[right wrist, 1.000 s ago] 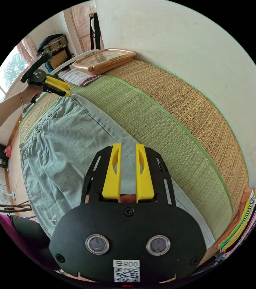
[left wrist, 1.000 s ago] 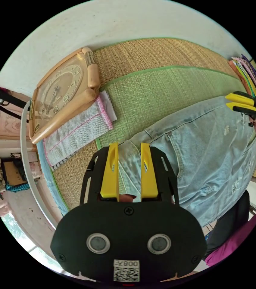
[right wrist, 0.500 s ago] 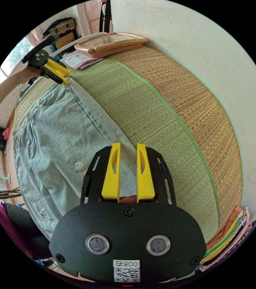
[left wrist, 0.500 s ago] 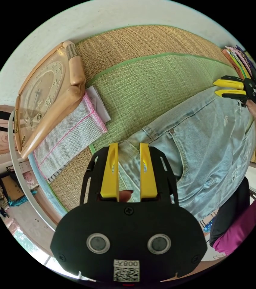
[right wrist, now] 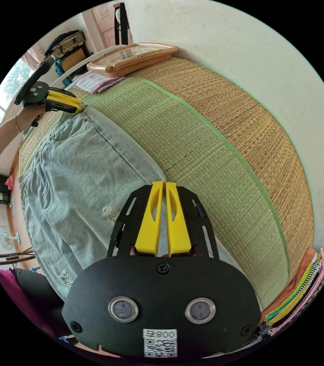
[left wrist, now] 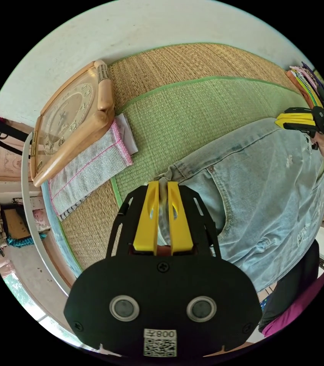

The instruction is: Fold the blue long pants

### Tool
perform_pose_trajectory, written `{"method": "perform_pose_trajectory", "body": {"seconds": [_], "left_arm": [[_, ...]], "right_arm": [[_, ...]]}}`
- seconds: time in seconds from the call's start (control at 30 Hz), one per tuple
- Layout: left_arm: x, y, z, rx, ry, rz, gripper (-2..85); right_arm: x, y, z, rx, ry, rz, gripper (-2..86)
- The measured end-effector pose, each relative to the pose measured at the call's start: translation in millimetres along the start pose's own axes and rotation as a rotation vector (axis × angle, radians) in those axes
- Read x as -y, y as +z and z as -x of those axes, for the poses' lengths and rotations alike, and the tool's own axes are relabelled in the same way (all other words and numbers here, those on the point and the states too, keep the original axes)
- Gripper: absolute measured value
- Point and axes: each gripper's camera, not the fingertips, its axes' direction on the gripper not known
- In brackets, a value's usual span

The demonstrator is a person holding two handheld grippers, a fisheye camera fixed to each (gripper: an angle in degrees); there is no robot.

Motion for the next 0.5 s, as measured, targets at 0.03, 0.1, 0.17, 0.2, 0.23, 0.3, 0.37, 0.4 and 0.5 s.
{"method": "perform_pose_trajectory", "body": {"seconds": [0.03,0.1,0.17,0.2,0.23,0.3,0.37,0.4,0.5], "left_arm": [[-2,-4,2,0.002,-0.011,-0.006,3.4],[-10,-21,11,0.010,-0.042,-0.033,2.9],[-17,-36,17,0.022,-0.053,-0.052,2.6],[-21,-47,21,0.028,-0.057,-0.068,2.4],[-24,-52,23,0.030,-0.059,-0.077,2.3],[-34,-69,30,0.038,-0.058,-0.090,2.1],[-42,-81,33,0.055,-0.056,-0.092,2.0],[-47,-89,36,0.059,-0.056,-0.092,2.0],[-63,-112,45,0.061,-0.063,-0.107,1.9]], "right_arm": [[0,-1,3,-0.014,-0.002,0.007,1.2],[1,-5,7,-0.039,-0.006,0.014,0.9],[-1,-12,10,-0.057,-0.005,0.006,0.7],[-3,-18,10,-0.063,0.000,-0.004,0.6],[-5,-24,10,-0.063,0.007,-0.013,0.6],[-8,-33,9,-0.056,0.021,-0.019,0.5],[-12,-41,11,-0.057,0.034,-0.025,0.4],[-15,-46,14,-0.065,0.038,-0.026,0.4],[-24,-60,23,-0.090,0.037,-0.026,0.4]]}}
